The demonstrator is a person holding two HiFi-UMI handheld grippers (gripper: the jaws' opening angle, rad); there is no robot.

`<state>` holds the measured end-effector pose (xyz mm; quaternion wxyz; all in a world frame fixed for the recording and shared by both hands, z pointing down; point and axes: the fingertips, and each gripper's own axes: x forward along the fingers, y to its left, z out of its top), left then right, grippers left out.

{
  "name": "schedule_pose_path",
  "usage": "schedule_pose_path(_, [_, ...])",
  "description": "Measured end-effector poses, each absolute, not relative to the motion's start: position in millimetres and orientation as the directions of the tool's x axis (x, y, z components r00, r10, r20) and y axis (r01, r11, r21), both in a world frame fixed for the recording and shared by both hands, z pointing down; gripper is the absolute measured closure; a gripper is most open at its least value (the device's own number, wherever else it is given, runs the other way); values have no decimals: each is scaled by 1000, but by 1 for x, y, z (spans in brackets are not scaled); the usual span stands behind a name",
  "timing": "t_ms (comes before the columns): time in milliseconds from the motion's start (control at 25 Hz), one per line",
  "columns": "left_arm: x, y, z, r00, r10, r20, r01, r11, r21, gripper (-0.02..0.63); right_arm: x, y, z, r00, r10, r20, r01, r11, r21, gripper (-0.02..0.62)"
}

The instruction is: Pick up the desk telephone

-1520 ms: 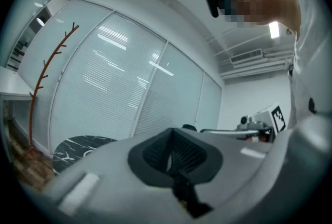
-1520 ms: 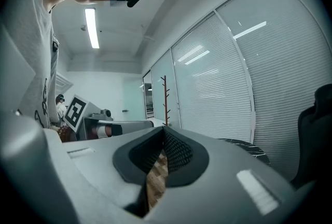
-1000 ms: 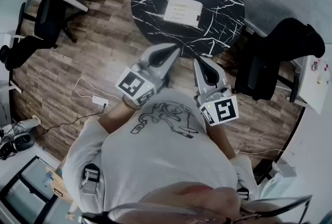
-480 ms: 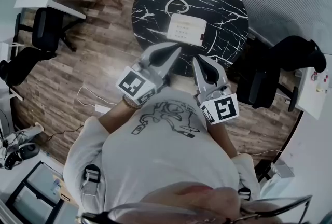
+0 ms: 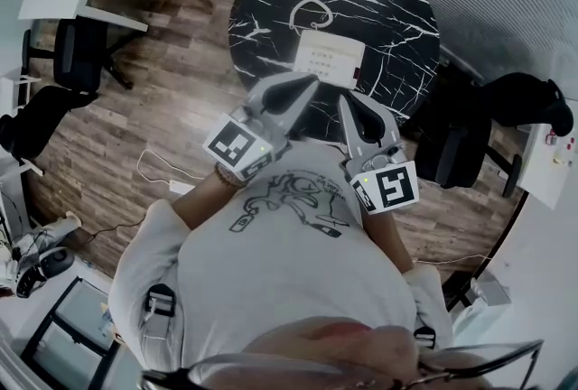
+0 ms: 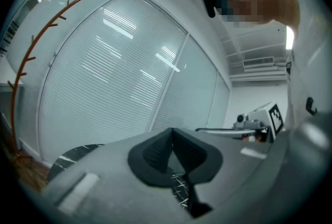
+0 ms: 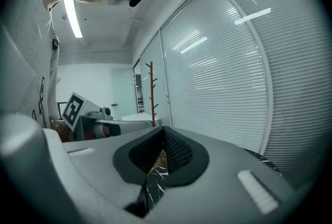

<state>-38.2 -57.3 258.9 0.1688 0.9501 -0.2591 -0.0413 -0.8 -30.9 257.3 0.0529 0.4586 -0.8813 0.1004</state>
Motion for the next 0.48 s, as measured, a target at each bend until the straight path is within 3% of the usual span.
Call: schedule_pose_path(480, [-23, -64, 271, 855, -517, 48, -500, -795, 342, 601, 17, -40, 270, -584, -786, 200, -811, 559, -173, 588])
